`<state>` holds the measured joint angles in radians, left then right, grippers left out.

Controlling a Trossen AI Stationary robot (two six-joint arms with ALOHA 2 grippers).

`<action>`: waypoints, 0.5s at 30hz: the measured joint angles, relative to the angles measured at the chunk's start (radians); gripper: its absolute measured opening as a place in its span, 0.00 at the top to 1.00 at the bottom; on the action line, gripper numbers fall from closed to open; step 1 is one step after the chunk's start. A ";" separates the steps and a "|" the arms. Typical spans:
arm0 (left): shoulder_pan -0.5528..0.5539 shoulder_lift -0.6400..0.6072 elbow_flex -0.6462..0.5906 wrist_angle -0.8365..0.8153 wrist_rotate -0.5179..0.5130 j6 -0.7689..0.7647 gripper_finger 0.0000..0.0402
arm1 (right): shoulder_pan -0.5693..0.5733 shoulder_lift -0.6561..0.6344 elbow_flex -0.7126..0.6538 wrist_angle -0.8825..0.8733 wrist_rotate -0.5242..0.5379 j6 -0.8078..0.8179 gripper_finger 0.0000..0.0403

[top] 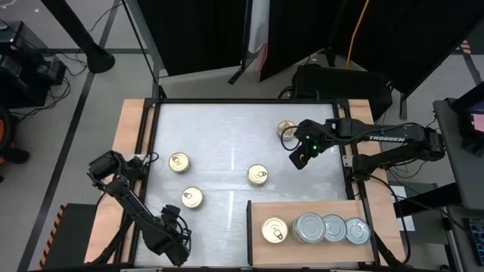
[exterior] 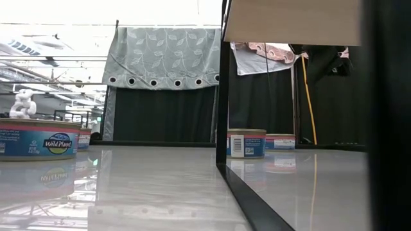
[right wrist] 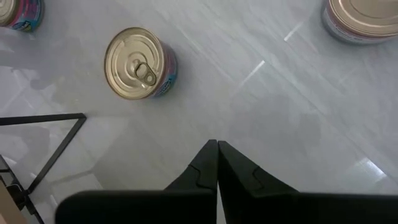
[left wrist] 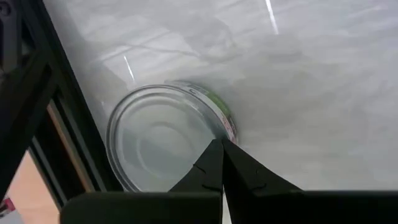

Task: Stack canned seafood by type on shelf
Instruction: Stack the green tuna can on top of the other green tuna can on the shelf

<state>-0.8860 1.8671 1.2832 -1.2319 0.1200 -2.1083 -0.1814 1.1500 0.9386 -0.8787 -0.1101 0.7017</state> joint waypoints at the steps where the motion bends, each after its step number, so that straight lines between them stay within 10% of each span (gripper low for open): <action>1: -0.001 0.000 -0.005 0.010 0.001 0.001 1.00 | 0.000 0.000 0.000 0.000 0.000 0.000 1.00; 15: -0.011 0.000 -0.019 0.044 -0.029 0.055 1.00 | 0.000 0.000 0.000 0.000 0.000 -0.006 1.00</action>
<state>-0.8970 1.8666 1.2639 -1.1875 0.0913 -2.0529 -0.1814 1.1500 0.9386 -0.8791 -0.1101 0.6958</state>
